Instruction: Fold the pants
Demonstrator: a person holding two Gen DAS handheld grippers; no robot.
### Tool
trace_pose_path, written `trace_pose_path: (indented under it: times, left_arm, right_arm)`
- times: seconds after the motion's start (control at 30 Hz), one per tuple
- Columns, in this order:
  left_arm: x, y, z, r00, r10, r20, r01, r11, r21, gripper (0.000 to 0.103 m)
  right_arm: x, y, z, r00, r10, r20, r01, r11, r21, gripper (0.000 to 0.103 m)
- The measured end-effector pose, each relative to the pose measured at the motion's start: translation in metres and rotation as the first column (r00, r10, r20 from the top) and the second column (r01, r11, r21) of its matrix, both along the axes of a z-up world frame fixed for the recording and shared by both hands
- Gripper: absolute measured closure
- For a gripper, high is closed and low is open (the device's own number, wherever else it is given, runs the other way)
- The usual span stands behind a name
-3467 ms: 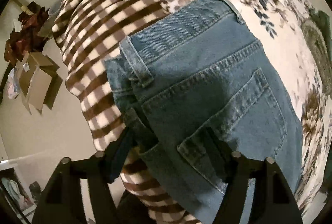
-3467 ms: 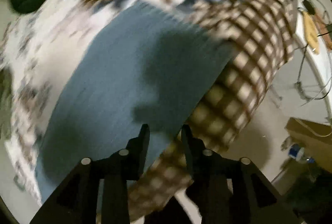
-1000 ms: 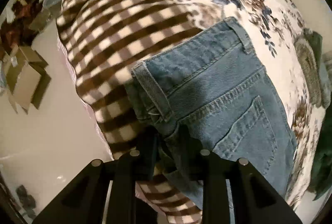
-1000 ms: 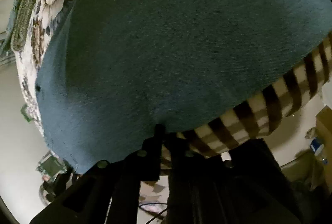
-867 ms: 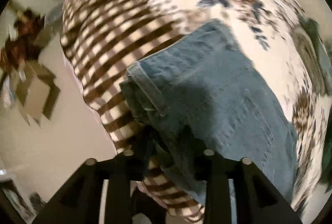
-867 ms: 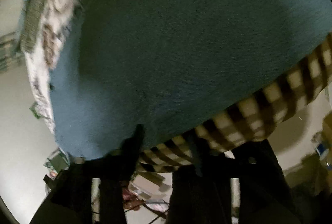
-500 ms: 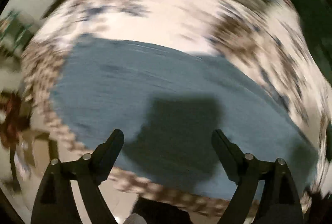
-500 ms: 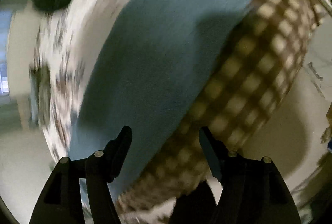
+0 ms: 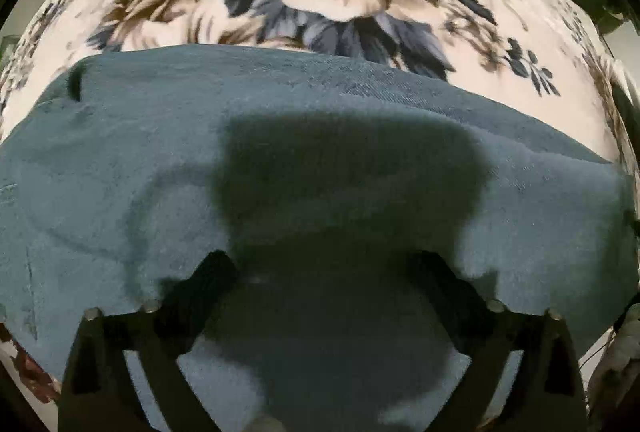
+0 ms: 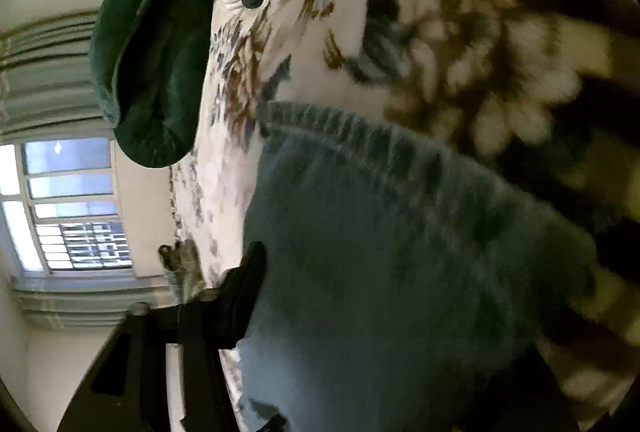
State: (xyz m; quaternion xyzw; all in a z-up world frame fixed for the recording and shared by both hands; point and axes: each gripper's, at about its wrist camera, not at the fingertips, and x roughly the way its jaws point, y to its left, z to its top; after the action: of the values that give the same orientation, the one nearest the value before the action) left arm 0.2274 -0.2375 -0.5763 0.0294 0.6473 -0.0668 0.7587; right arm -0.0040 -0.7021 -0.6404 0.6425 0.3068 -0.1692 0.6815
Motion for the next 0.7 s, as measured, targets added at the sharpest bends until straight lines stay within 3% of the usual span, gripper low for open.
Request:
trace_pose_path:
  times: [0.03,0.1,0.23,0.4,0.53,0.7]
  left_arm:
    - [0.002,-0.001,-0.002,1.0,-0.001,-0.001,0.001,1.0,0.004,0.0]
    - [0.004,-0.004,-0.006,1.0,-0.006,0.004,0.006,1.0,0.026,0.0]
    - [0.007,-0.007,-0.003,1.0,-0.002,-0.003,0.002,0.999,0.039,0.0]
    - [0.015,0.009,0.037,0.995,0.089,0.037,-0.088,0.996,-0.026,0.0]
    - [0.011,0.053,0.076,0.979,0.177,0.098,-0.171,0.983,-0.061,0.0]
    - [-0.017,0.142,0.111,0.95,0.275,0.148,-0.269,0.961,-0.055,0.0]
  right_arm:
    - [0.001,-0.001,0.0,1.0,-0.003,-0.003,0.003,1.0,-0.002,0.092]
    - [0.003,0.0,0.007,1.0,0.01,-0.017,-0.011,0.999,-0.033,0.097]
    - [-0.002,0.012,0.056,0.998,0.06,-0.021,-0.062,0.991,-0.121,0.097]
    - [0.025,0.055,0.138,0.985,0.171,0.017,-0.161,0.952,-0.26,0.097]
    - [0.054,0.117,0.193,0.962,0.274,0.019,-0.249,0.898,-0.363,0.097]
    - [0.085,0.218,0.221,0.91,0.412,-0.037,-0.384,0.807,-0.448,0.097]
